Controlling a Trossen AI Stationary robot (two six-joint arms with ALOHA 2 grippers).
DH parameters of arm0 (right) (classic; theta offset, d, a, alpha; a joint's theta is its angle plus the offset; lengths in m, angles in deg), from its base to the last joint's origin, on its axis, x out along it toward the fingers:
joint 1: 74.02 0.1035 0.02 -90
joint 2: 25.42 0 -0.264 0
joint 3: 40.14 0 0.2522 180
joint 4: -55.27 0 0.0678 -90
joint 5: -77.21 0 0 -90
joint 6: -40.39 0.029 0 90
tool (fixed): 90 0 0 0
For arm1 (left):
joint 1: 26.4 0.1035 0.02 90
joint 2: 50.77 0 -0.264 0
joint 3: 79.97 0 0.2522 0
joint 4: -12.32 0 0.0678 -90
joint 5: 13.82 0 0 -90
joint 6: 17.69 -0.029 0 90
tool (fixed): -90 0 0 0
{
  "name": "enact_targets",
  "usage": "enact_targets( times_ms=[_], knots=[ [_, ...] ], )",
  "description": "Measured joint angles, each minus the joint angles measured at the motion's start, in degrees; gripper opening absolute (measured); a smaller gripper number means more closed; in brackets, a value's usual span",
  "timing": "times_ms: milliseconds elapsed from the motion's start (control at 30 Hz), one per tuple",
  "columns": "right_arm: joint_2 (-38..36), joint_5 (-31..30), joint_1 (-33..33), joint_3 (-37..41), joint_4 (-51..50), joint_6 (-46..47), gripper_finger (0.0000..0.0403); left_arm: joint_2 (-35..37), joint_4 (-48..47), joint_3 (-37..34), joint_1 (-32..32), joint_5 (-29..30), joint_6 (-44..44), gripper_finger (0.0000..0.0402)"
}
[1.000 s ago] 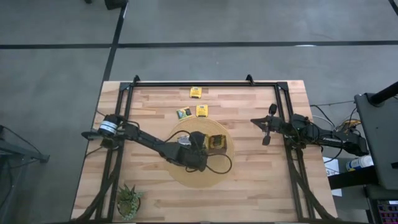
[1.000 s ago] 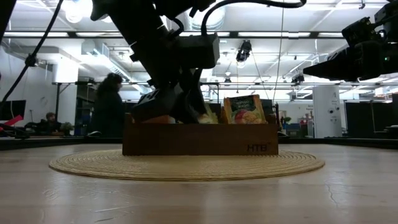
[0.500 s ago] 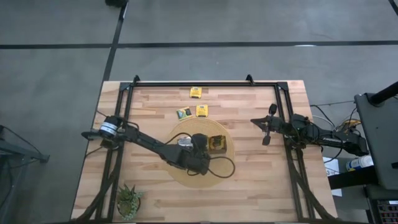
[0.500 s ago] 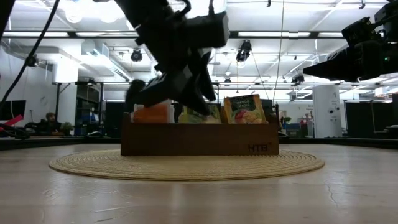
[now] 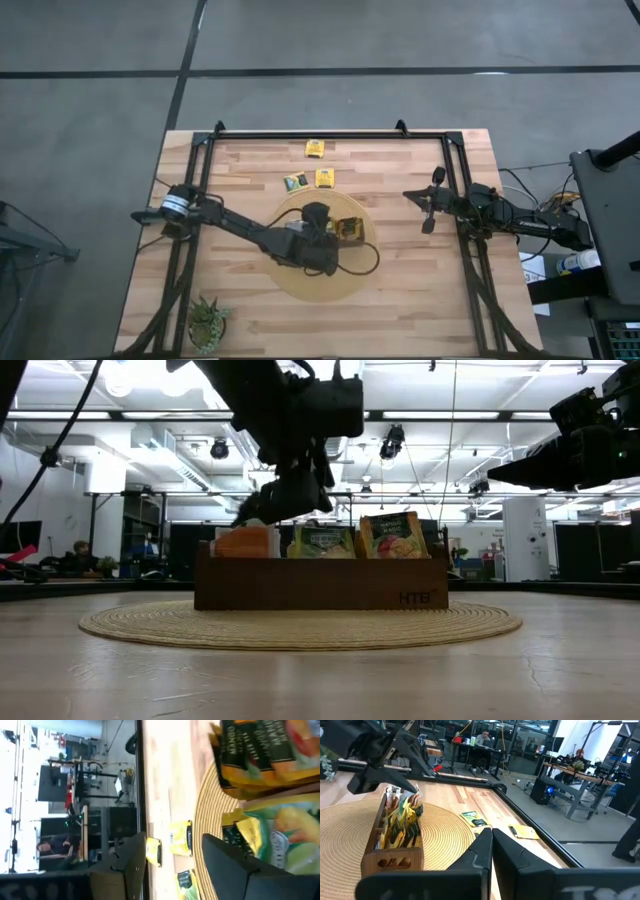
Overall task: Pick & Place Tea
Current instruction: Put the yellow tea bag into the wooden organizer
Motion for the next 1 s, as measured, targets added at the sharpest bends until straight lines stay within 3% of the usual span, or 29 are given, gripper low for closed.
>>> enact_targets(
  times_ms=[100, 300, 633, 900, 1000],
  knots=[
    [0.0, 0.0, 0.0, 0.0, 0.0, 0.0, 0.0009, 0.0, -0.1, -0.4, 0.9, -1.2, 1.4, 0.0188],
    [0.0, 0.0, 0.0, 0.0, 0.0, 0.0, 0.0009, 0.0, -0.9, -0.6, 1.6, -14.7, 4.3, 0.0188],
    [0.0, 0.0, 0.0, 0.0, 0.0, 0.0, 0.0009, 0.1, -1.1, -0.4, 0.8, -5.6, 2.1, 0.0188],
    [0.0, 0.0, 0.0, 0.0, 0.0, 0.0, 0.0009, 3.3, -2.2, 0.2, 5.9, -5.3, 2.1, 0.0188],
    [0.0, 0.0, 0.0, 0.0, 0.0, 0.0, 0.0009, 5.4, -2.6, 0.1, 9.4, -8.2, 3.0, 0.0188]
  ],
)
